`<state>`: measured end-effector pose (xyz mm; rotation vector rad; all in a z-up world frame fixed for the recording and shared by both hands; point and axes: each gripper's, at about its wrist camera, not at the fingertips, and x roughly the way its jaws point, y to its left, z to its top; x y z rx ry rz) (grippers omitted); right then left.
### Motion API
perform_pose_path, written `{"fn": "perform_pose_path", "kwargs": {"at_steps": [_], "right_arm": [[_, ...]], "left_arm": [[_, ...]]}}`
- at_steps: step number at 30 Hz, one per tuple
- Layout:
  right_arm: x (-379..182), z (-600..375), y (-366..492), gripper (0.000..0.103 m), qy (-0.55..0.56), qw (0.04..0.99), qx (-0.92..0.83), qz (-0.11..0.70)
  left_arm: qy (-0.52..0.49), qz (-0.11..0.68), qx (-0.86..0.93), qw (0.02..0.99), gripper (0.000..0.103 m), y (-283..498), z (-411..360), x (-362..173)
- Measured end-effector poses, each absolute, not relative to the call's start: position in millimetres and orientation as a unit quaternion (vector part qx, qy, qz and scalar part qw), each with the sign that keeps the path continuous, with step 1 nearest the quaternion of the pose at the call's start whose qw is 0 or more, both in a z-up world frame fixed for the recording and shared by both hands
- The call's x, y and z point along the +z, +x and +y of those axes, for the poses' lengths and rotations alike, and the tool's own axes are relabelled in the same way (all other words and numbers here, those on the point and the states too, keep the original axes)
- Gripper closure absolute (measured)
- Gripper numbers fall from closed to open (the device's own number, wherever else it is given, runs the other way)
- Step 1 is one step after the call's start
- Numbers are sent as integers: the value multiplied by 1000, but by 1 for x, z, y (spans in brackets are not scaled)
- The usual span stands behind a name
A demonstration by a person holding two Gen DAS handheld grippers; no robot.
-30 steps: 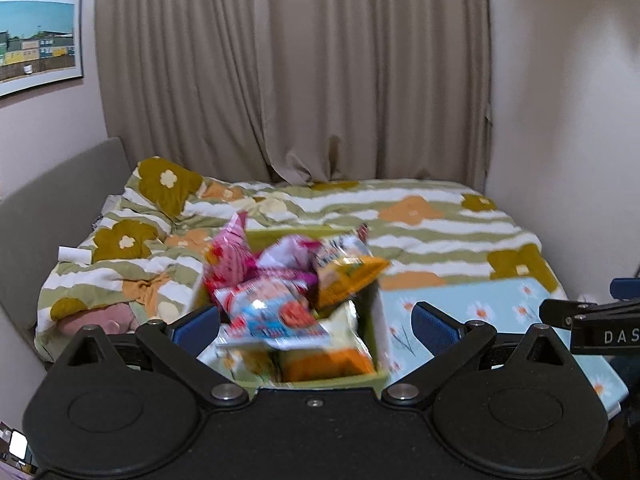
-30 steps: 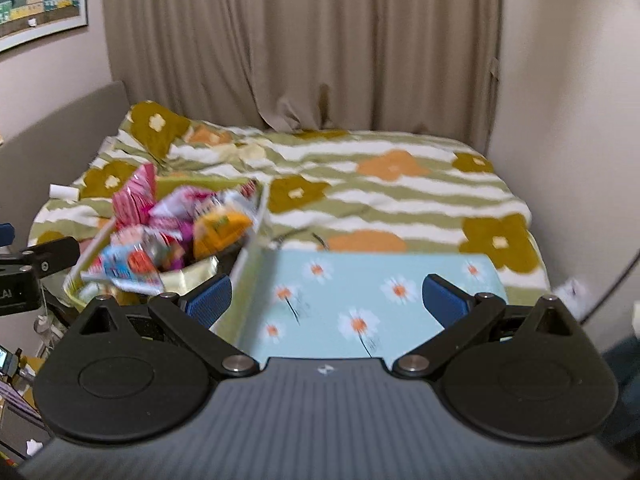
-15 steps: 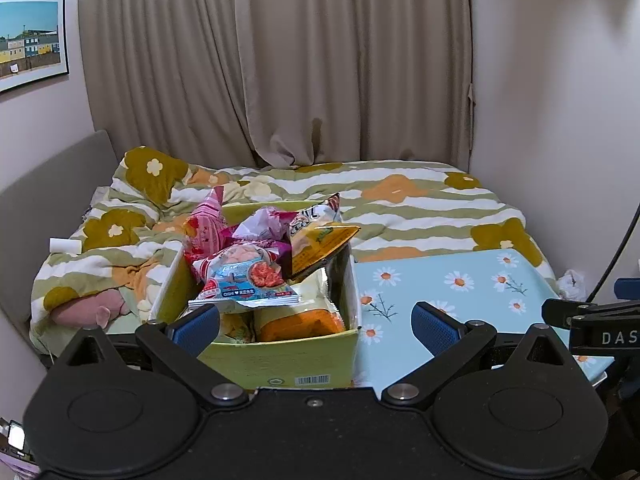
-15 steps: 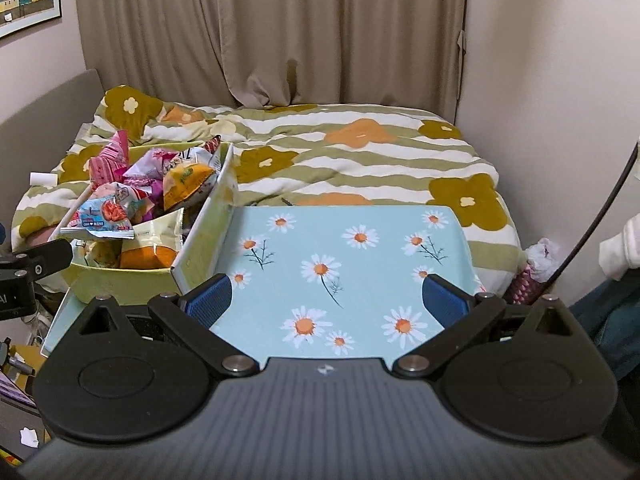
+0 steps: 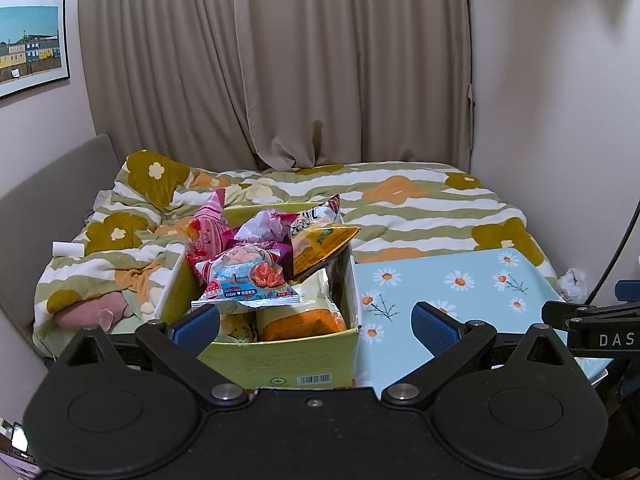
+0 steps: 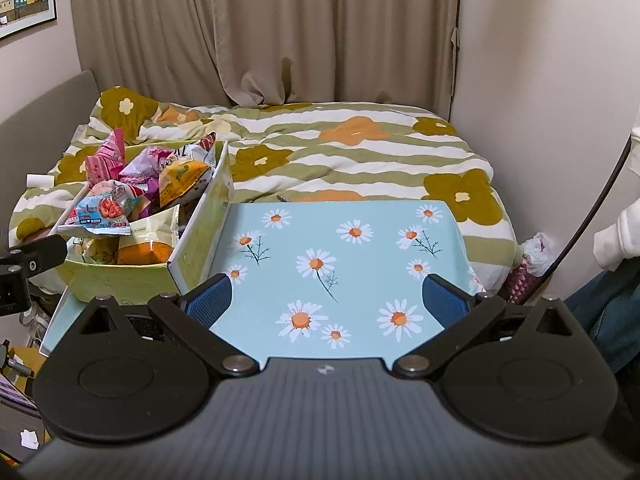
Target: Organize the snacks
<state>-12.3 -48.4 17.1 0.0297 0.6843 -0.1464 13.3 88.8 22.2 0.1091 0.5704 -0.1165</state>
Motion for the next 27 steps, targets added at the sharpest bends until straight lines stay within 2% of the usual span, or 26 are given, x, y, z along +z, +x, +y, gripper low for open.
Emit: {"fn": "perform_pose_path", "kwargs": {"at_steps": [27], "right_arm": [[16, -49, -10, 0, 16, 938, -75, 337]], "left_arm": [[46, 286, -63, 955, 0, 14, 88, 23]]}}
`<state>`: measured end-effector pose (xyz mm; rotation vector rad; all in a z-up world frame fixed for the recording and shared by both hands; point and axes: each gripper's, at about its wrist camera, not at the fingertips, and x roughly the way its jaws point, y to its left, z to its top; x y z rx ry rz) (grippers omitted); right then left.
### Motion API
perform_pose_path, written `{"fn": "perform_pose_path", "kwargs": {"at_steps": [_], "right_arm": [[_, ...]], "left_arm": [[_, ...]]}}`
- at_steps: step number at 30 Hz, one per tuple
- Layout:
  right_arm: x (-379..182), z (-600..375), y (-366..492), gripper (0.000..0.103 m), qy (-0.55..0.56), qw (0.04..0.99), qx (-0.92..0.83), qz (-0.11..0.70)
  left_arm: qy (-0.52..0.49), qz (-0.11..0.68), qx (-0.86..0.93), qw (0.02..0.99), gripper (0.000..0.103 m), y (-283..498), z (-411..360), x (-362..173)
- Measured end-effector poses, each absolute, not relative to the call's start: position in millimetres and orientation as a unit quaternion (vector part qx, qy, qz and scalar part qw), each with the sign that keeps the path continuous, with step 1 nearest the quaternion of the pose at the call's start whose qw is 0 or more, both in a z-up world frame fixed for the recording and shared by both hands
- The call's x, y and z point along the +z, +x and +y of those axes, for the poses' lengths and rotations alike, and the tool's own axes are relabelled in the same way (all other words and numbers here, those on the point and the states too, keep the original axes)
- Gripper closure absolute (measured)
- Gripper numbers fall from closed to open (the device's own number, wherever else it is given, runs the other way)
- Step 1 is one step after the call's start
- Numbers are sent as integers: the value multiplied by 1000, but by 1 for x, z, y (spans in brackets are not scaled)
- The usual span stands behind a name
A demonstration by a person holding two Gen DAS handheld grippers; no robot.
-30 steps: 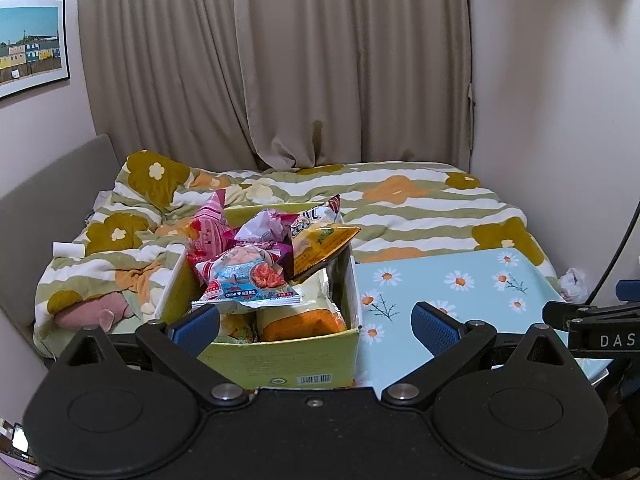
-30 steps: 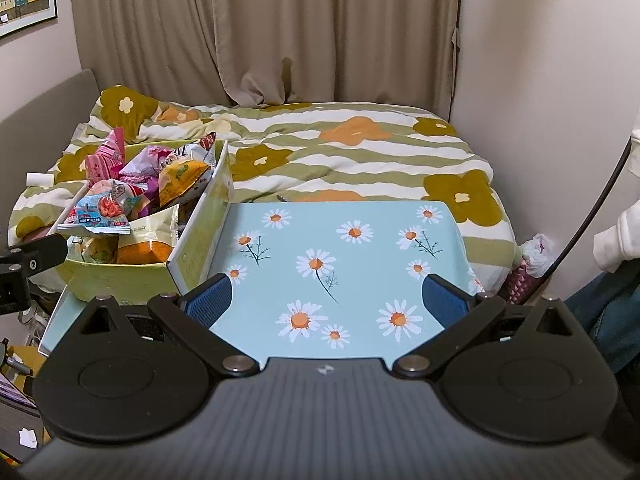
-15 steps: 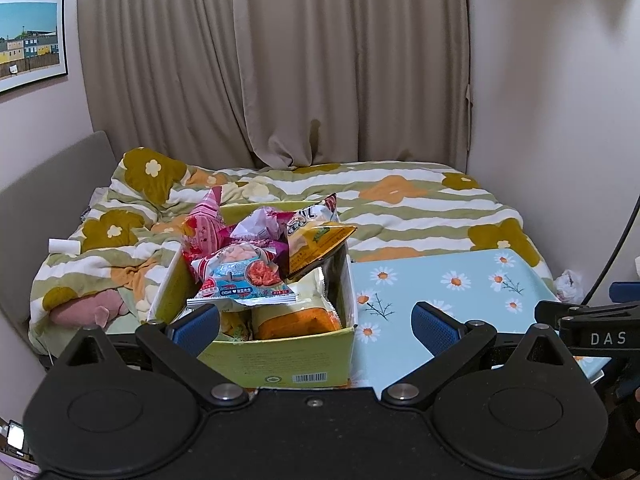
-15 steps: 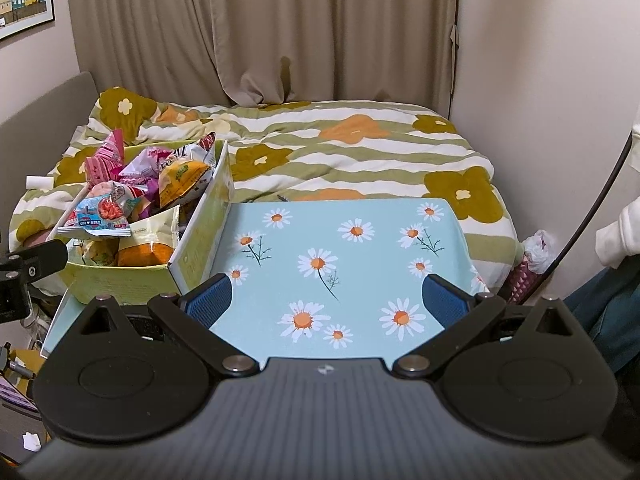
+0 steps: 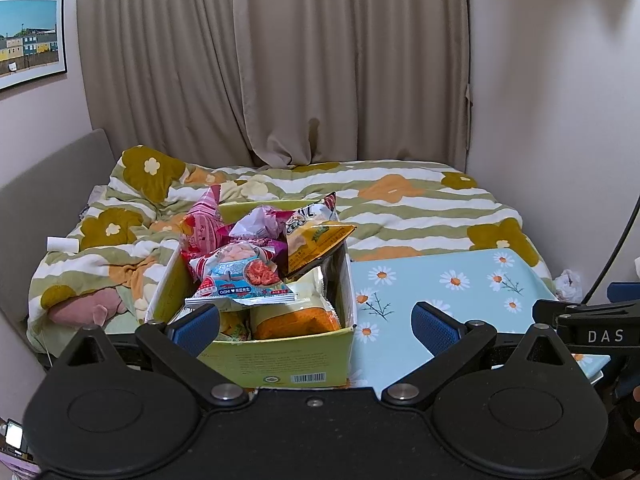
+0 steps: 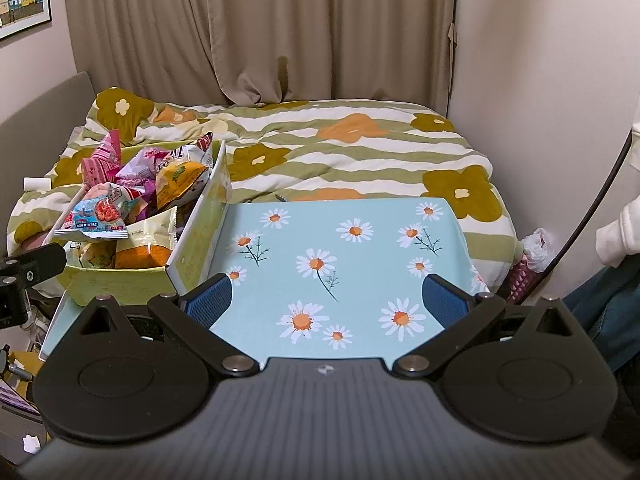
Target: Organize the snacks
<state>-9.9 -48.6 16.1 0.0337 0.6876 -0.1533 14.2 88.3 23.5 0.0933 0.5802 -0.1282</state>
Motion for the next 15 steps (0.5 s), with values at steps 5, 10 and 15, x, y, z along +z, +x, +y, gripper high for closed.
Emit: {"fn": "perform_pose_path", "kwargs": {"at_steps": [5, 10, 15], "right_arm": [[16, -48, -9, 0, 17, 939, -77, 336], [16, -48, -7, 0, 17, 938, -78, 337], [16, -48, -8, 0, 17, 938, -78, 336]], "left_arm": [[44, 289, -64, 954, 0, 15, 89, 23], [44, 290, -65, 954, 0, 15, 88, 23], [45, 288, -64, 954, 0, 17, 88, 23]]}}
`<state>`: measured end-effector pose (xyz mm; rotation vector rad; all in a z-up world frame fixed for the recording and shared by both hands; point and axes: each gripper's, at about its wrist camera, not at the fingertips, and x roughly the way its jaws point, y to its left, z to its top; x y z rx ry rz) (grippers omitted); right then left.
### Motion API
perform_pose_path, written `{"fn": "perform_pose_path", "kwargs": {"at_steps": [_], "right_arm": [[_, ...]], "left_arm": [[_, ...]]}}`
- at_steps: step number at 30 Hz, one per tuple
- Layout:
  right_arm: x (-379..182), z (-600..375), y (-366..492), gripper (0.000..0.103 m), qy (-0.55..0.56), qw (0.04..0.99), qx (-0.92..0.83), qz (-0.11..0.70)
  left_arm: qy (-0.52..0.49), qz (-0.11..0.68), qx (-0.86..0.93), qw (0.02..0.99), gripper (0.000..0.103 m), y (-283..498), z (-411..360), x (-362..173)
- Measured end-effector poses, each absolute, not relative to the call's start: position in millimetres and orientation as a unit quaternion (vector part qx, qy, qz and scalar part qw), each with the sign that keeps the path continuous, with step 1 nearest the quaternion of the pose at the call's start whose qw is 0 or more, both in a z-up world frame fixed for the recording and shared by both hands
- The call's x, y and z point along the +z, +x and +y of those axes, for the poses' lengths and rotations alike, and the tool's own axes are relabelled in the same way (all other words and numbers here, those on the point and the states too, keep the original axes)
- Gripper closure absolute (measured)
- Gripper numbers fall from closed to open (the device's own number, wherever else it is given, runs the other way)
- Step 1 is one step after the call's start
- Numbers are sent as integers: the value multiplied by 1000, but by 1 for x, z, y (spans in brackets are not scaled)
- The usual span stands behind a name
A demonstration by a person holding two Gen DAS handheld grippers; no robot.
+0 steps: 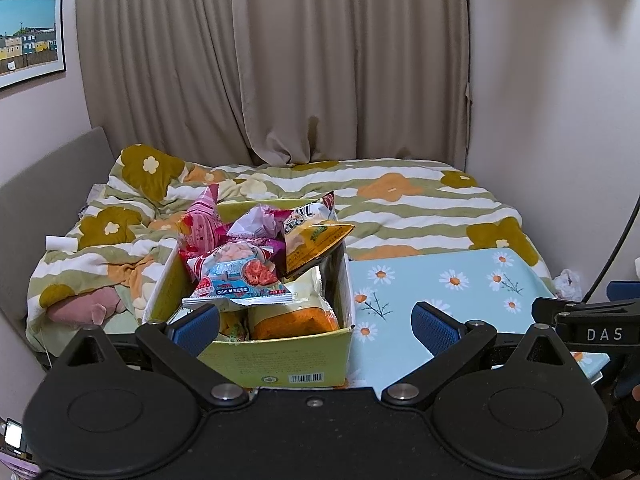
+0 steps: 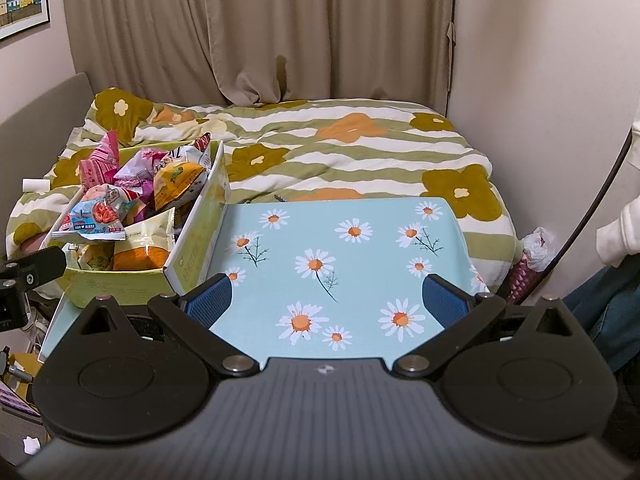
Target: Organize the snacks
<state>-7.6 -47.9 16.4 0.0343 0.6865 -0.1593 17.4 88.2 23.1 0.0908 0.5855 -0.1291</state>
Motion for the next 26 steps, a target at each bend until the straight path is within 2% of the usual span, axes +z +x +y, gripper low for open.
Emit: {"fn": "perform_pose_path", "kwargs": {"at_steps": [26], "right_arm": [[21, -42, 1, 0, 18, 943, -71, 326]], "left_arm": [[27, 264, -48, 963, 0, 8, 94, 28]]}}
